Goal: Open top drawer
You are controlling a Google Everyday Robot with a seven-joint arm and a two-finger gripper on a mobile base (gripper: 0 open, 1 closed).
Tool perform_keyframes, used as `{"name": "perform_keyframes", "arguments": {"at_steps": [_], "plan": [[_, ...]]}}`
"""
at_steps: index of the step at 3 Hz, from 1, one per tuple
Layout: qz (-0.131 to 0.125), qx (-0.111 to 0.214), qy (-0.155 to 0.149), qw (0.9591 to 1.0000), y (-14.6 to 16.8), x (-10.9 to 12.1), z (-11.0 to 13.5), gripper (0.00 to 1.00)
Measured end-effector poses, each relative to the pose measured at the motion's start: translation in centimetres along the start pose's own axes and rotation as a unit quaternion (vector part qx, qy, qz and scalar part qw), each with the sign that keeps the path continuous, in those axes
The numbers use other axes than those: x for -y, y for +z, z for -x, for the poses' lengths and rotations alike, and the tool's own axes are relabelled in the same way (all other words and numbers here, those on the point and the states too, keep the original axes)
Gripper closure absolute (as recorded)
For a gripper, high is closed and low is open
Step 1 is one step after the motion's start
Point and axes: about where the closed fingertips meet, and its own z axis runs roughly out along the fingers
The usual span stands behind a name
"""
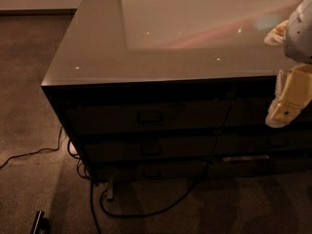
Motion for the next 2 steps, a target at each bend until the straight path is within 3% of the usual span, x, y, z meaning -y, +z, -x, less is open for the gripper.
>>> {"name": "perform_keyframes", "arguments": {"at_steps": [2], "plan": [[0.0, 0.007, -0.005, 1.0, 0.48, 0.21, 0.11, 0.0]]}}
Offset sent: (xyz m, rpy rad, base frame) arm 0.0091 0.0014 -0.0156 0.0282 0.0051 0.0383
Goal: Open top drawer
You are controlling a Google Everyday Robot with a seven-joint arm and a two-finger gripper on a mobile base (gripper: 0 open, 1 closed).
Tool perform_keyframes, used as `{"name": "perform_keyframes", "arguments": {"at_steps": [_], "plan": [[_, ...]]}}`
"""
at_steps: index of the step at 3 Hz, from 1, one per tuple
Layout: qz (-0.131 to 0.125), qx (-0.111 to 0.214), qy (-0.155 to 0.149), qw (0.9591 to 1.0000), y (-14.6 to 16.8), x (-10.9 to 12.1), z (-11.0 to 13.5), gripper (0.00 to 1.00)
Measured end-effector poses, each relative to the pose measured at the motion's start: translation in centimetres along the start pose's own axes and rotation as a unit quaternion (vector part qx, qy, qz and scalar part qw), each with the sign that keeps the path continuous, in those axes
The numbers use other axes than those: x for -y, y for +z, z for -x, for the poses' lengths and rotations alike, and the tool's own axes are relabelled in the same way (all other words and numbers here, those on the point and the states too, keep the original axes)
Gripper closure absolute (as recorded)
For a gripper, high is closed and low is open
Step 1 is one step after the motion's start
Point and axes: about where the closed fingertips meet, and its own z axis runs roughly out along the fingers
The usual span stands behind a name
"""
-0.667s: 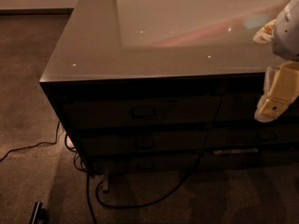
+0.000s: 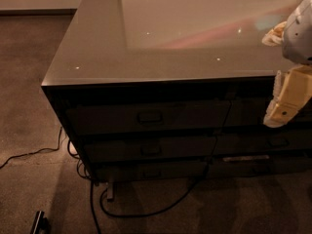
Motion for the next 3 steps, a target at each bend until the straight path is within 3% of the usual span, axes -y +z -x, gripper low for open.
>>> {"name": "perform_keyframes", "arguments": {"at_steps": [1, 3], "plan": [[0.016, 0.015, 0.007, 0.9997, 3.8, 0.9, 0.5, 0.0], [0.069, 0.02, -0.011, 0.9974, 14.8, 2.3, 2.9, 0.0]]}}
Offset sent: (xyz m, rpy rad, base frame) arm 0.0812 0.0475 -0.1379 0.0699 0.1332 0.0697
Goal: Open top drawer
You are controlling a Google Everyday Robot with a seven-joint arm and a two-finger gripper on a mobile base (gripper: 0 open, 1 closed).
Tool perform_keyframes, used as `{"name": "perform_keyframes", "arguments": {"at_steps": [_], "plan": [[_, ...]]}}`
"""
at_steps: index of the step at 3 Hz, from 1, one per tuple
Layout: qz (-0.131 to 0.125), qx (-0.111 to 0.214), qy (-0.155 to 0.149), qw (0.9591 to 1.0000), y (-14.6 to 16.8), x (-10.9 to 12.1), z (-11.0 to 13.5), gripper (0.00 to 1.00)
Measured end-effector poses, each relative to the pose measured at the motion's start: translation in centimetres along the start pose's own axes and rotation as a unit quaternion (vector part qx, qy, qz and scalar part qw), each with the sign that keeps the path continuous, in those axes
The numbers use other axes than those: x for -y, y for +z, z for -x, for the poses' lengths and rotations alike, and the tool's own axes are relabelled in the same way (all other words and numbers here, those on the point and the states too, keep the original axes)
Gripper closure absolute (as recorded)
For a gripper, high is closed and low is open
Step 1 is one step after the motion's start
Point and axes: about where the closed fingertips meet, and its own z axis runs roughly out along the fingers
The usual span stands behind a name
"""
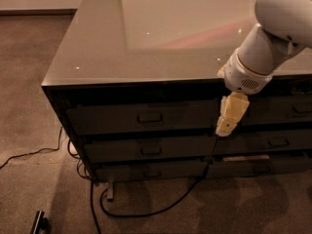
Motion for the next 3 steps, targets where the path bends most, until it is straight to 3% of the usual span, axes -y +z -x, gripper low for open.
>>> {"name": "perform_keyframes", "arguments": {"at_steps": [1, 3], "plan": [[0.0, 0.0, 0.0, 1.0, 0.0, 0.0, 0.0, 0.0], [0.022, 0.064, -0.023, 0.9974, 5.3, 0.3, 3.4, 0.0]]}}
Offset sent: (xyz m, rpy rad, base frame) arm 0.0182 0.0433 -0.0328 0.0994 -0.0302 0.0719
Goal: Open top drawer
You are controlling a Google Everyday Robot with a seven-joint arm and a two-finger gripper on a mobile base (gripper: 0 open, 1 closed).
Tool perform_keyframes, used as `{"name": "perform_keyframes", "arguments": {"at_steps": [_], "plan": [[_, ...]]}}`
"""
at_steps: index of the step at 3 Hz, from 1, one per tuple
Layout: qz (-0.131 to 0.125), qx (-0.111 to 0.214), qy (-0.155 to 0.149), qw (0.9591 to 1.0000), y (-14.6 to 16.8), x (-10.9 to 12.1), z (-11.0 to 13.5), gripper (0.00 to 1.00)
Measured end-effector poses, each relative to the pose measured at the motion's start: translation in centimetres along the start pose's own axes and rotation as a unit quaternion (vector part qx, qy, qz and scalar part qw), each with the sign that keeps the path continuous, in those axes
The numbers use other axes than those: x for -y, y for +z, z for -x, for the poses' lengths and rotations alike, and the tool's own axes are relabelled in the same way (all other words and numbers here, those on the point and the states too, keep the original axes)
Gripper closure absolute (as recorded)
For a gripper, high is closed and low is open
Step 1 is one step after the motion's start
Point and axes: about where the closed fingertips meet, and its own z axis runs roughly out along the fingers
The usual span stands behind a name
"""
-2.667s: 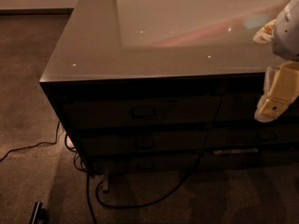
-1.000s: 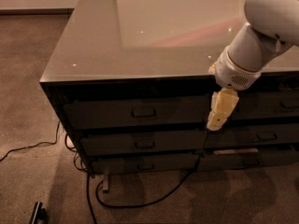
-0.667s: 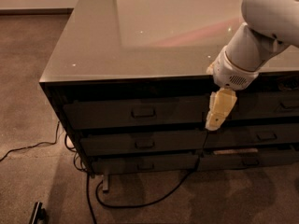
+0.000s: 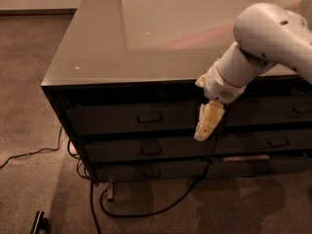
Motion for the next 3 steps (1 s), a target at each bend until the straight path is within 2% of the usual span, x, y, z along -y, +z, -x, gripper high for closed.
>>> {"name": "perform_keyframes", "arguments": {"at_steps": [2, 3], "plan": [[0.037, 0.028, 0.002, 0.999, 4.7, -0.4, 0.4, 0.0], [0.043, 0.021, -0.021, 0.9986, 6.6, -0.1, 1.7, 0.0]]}}
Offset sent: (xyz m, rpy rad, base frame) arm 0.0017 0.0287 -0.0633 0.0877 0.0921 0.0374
